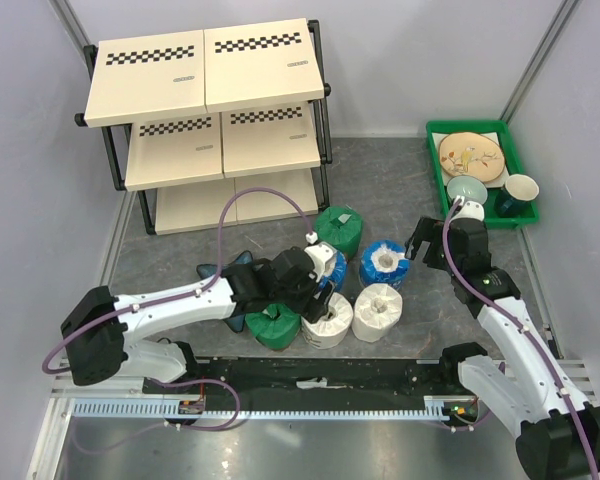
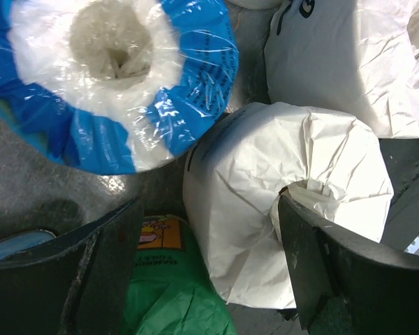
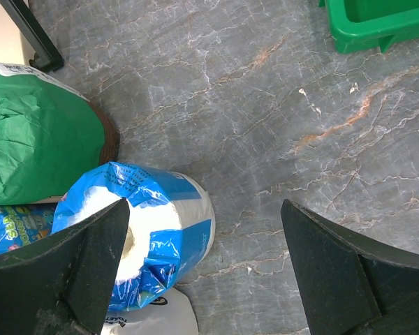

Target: Place and organize the paper towels onto the shelf

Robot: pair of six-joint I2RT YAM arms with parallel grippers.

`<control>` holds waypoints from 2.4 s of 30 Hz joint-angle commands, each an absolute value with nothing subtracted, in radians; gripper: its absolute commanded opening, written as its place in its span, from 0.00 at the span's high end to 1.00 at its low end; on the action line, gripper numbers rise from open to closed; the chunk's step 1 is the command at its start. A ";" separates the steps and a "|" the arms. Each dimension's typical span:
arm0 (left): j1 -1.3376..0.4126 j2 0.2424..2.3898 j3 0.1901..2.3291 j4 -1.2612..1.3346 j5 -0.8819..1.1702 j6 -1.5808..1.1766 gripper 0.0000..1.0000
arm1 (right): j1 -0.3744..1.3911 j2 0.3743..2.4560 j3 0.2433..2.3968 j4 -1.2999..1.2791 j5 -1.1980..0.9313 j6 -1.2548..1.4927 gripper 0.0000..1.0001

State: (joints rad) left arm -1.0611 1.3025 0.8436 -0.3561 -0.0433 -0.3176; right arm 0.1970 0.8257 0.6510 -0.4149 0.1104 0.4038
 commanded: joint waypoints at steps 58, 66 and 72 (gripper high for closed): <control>-1.055 1.302 2.176 -0.061 -1.108 0.733 0.76 | 0.198 0.828 0.678 -0.403 0.074 0.449 0.02; -0.951 1.446 2.345 -0.150 -1.040 0.728 0.76 | 0.196 0.824 0.672 -0.400 0.069 0.451 0.02; -0.769 1.542 2.427 -0.445 -0.881 0.432 0.77 | 0.196 0.793 0.666 -0.411 0.066 0.466 0.02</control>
State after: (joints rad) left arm -0.8814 1.4952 2.3848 -0.2607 -1.0241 0.6346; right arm 0.1970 0.8230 0.6453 -0.4145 0.0780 0.4469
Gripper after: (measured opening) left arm 0.417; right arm 0.982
